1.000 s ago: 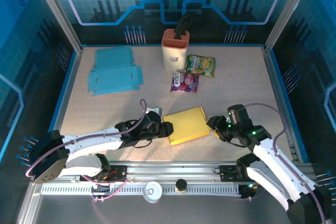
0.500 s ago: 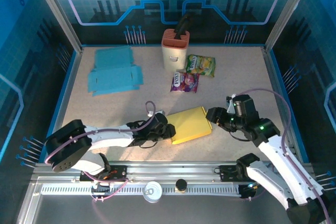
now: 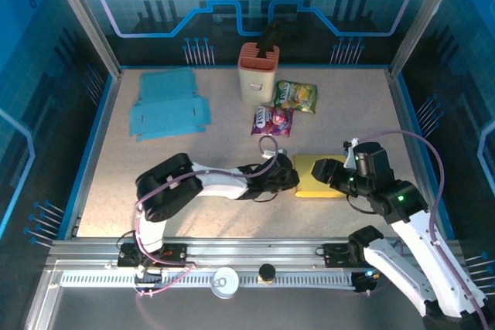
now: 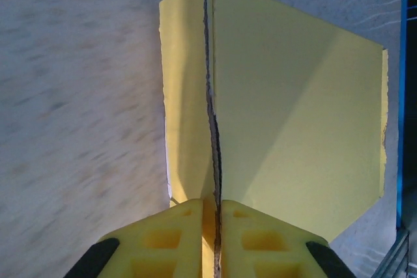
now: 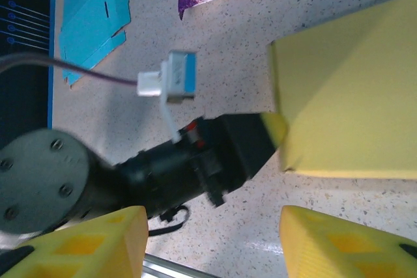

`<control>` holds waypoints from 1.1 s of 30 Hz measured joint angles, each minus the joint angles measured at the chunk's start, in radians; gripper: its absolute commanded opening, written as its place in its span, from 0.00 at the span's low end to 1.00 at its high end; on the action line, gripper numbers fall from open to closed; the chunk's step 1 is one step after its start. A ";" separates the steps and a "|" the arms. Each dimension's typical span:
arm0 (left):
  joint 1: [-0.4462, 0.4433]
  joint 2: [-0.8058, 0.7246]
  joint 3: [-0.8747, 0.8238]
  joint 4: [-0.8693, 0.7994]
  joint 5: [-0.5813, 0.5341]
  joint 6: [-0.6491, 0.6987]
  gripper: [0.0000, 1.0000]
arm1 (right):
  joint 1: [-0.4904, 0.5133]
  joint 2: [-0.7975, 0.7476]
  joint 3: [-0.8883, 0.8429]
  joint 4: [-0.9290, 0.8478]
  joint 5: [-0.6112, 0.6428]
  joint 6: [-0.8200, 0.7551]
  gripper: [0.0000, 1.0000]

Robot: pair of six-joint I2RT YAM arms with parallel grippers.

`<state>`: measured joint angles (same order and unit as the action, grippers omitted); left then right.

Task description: Fold the paper box

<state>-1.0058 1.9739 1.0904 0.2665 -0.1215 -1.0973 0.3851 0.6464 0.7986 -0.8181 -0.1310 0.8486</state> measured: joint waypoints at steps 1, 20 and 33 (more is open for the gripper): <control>0.002 0.026 0.034 0.002 0.006 0.000 0.12 | 0.000 -0.004 0.000 -0.004 0.001 -0.002 0.56; 0.066 0.008 0.203 -0.136 0.067 0.109 0.49 | -0.005 0.003 0.001 0.021 -0.061 -0.077 0.64; 0.793 -0.349 -0.084 -0.372 0.176 0.333 0.44 | -0.003 0.048 -0.025 0.139 -0.178 -0.105 0.60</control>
<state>-0.2123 1.6253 1.0069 -0.1055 0.0547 -0.7643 0.3820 0.6945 0.7738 -0.6792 -0.3092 0.7433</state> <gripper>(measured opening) 0.452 0.600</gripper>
